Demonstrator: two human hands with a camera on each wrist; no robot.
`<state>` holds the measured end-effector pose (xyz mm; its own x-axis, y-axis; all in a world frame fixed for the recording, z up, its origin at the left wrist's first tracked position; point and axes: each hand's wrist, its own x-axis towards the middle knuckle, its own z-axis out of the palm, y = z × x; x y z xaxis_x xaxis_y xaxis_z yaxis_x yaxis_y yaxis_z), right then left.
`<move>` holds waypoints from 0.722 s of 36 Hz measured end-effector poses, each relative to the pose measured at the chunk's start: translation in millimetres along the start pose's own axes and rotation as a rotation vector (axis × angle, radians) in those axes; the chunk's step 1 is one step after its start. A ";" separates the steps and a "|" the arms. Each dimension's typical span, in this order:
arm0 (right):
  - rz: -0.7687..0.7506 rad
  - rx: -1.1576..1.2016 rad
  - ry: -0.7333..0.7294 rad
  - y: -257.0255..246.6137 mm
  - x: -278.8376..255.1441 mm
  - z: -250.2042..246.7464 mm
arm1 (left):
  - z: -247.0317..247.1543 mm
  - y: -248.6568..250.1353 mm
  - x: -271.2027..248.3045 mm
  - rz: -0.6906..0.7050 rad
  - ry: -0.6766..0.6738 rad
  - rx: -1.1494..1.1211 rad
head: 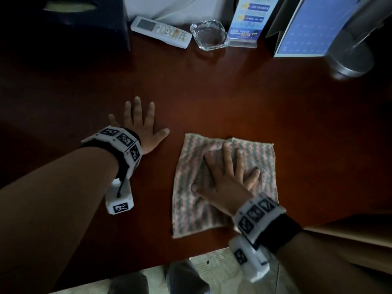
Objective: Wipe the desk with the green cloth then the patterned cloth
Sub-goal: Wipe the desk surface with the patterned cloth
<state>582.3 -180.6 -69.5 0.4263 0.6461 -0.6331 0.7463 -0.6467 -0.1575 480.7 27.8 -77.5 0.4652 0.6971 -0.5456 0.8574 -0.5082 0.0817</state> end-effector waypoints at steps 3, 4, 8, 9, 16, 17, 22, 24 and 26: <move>0.011 -0.002 0.012 -4.7 25.6 -19.3 | -2.4 0.2 -1.7 -0.003 -0.017 -0.002; 0.013 -0.009 0.018 -5.1 34.0 -25.4 | -3.1 0.2 -2.1 -0.004 -0.027 0.000; -0.001 -0.020 0.039 -4.6 61.2 -48.8 | -6.2 -0.4 -4.4 -0.004 -0.054 0.005; -0.006 -0.022 0.047 -2.7 66.4 -54.1 | -6.2 -0.6 -4.9 -0.003 -0.056 0.004; 0.033 -0.040 0.113 25.0 84.7 -72.8 | -6.0 -3.5 -6.0 0.016 -0.054 0.005; 0.039 -0.040 0.117 28.4 84.2 -72.8 | -6.1 -3.4 -6.2 0.015 -0.056 0.007; 0.051 -0.036 0.137 32.5 79.1 -68.5 | -5.8 -2.7 -6.8 0.013 -0.056 0.016; 0.058 -0.028 0.138 31.1 76.7 -66.2 | -5.9 -3.2 -7.0 0.015 -0.053 0.015; 0.061 -0.019 0.141 30.2 74.5 -63.5 | -6.1 -4.0 -6.9 0.021 -0.053 0.015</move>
<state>669.1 -126.2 -73.2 0.5376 0.6573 -0.5282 0.7258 -0.6796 -0.1071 475.4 28.2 -68.9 0.4703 0.6588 -0.5872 0.8440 -0.5301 0.0813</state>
